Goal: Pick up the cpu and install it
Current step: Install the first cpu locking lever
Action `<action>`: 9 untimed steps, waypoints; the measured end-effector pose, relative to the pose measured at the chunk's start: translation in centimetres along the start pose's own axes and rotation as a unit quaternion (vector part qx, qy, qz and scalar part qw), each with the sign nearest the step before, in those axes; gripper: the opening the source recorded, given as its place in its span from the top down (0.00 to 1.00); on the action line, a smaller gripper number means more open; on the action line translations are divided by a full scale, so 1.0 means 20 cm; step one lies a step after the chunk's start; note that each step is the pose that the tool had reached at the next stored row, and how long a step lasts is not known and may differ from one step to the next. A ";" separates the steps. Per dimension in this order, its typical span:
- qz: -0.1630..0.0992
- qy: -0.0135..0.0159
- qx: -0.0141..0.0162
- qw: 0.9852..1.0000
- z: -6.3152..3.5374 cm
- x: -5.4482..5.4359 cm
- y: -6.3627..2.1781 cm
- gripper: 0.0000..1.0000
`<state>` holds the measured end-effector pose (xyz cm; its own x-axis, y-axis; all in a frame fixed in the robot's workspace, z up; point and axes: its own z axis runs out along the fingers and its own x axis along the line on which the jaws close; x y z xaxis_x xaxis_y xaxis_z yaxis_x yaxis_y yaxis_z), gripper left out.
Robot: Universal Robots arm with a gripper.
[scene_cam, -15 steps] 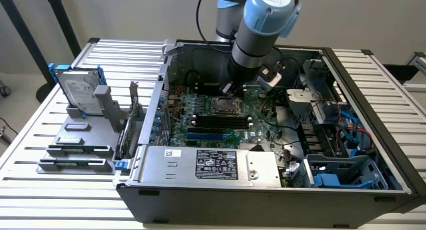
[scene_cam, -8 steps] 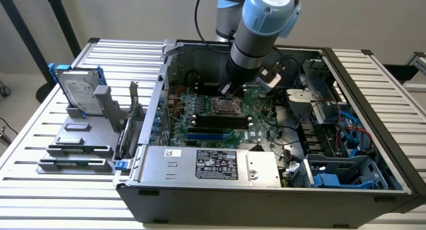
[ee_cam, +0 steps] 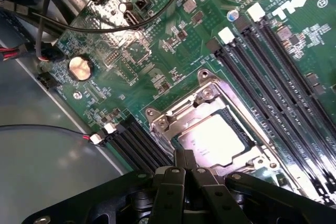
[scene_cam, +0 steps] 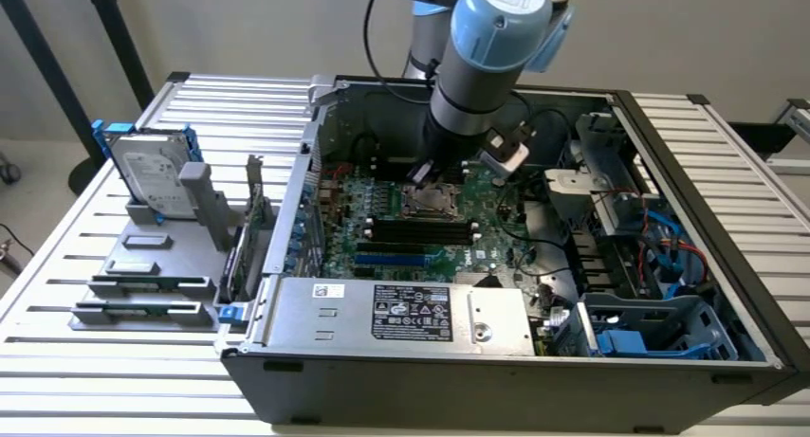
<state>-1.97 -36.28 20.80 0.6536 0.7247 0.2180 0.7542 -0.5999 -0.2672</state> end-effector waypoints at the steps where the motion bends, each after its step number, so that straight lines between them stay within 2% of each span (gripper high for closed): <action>1: 0.000 0.000 0.000 1.000 -0.007 -0.01 0.002 0.89; 9: 0.000 0.000 0.000 1.000 -0.062 -0.06 0.013 0.89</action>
<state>-2.51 -37.77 21.62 0.6536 0.7247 0.2180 0.7542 -0.5999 -0.2671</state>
